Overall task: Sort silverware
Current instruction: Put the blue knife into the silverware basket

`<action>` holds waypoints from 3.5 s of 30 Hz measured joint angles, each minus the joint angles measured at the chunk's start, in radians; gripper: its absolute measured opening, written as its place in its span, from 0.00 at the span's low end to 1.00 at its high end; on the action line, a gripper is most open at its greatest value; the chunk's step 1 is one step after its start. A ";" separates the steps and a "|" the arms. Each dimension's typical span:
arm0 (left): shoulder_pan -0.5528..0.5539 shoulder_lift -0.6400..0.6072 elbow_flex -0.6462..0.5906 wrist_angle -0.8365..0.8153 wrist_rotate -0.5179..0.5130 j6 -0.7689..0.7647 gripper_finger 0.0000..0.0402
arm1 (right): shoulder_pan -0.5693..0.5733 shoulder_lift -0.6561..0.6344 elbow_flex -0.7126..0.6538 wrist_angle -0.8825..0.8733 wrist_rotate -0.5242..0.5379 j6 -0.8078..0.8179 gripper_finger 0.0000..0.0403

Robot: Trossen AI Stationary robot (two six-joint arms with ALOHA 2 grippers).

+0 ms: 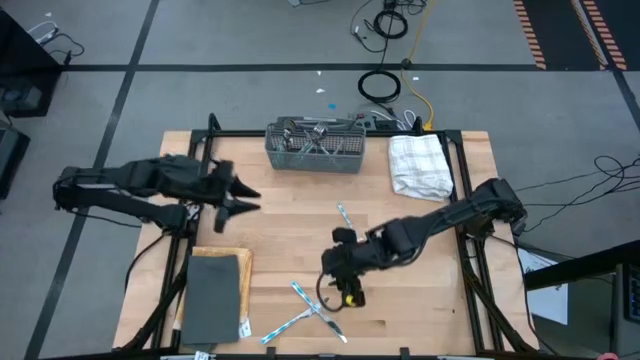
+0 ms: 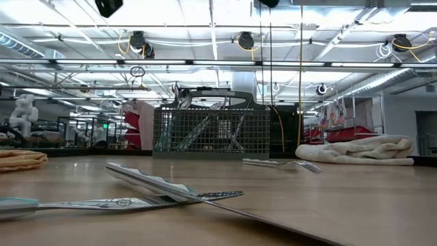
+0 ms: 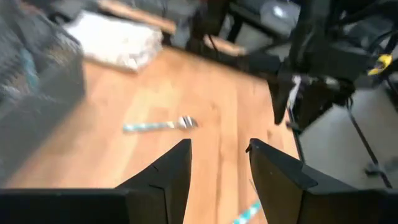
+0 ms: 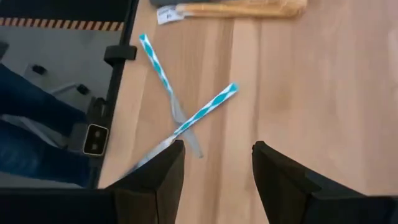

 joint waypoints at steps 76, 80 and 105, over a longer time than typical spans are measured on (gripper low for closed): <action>-0.357 1.257 0.308 0.183 0.119 0.698 0.18 | 0.469 0.047 0.000 -0.304 0.233 0.771 0.44; -0.357 1.292 0.312 0.205 0.132 0.687 0.08 | 0.469 0.047 0.000 -0.306 0.232 0.790 0.44; -0.099 0.897 0.298 0.110 -0.227 0.416 0.08 | 0.638 0.047 0.000 -0.475 0.636 1.298 0.44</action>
